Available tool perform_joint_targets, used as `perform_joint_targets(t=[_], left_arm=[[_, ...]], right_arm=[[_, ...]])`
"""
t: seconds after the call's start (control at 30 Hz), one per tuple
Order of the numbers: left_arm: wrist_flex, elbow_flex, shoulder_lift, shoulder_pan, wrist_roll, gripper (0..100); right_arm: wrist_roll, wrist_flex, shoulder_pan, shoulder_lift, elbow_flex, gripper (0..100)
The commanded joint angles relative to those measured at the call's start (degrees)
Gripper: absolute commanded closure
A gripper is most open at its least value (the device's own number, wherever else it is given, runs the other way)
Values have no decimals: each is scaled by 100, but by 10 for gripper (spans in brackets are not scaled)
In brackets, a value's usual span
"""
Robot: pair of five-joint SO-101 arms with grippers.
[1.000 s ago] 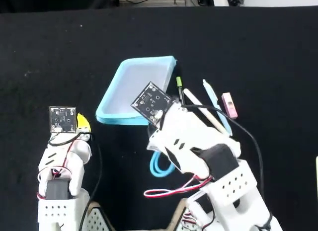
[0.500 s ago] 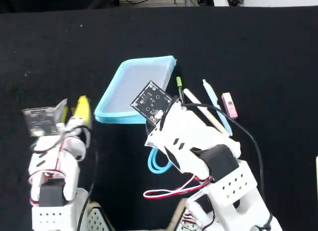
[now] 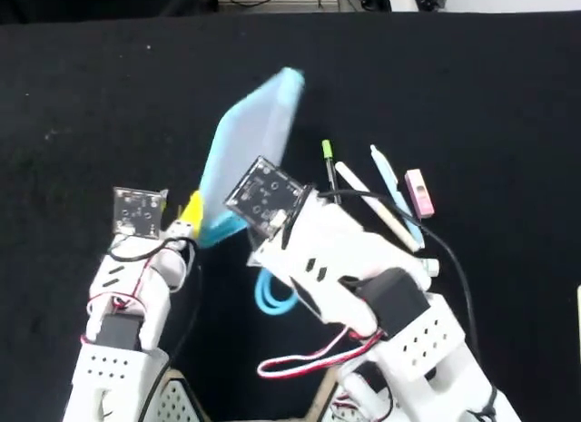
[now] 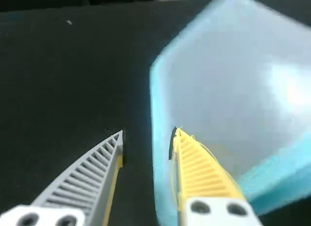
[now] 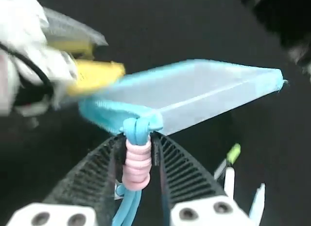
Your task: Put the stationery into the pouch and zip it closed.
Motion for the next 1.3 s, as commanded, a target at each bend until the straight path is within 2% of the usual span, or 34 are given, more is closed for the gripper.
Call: perform_joint_targets(t=[0.0, 0.13, 0.3, 0.57, 0.73, 1.07, 1.27], left_arm=[[545, -259, 97, 664, -26, 830], [1099, -391, -132, 1200, -26, 830], [1152, -171, -510, 1244, -35, 830], [1178, 101, -1319, 356, -35, 831], [1714, -48, -1697, -171, -62, 831], [2998, -1051, -1644, -233, -88, 831], [3666, -1578, -1644, -136, -800, 831]], right_arm=[[-79, -747, -316, -189, -48, 988], [-580, -1433, -466, -189, 409, 987], [-615, -1547, -475, -189, 743, 987], [-607, -1582, -475, -189, 1411, 987], [-607, -1591, -484, -189, 1763, 987], [-607, -1591, -466, -189, 2334, 987], [-642, -1820, -440, -189, 2466, 988]])
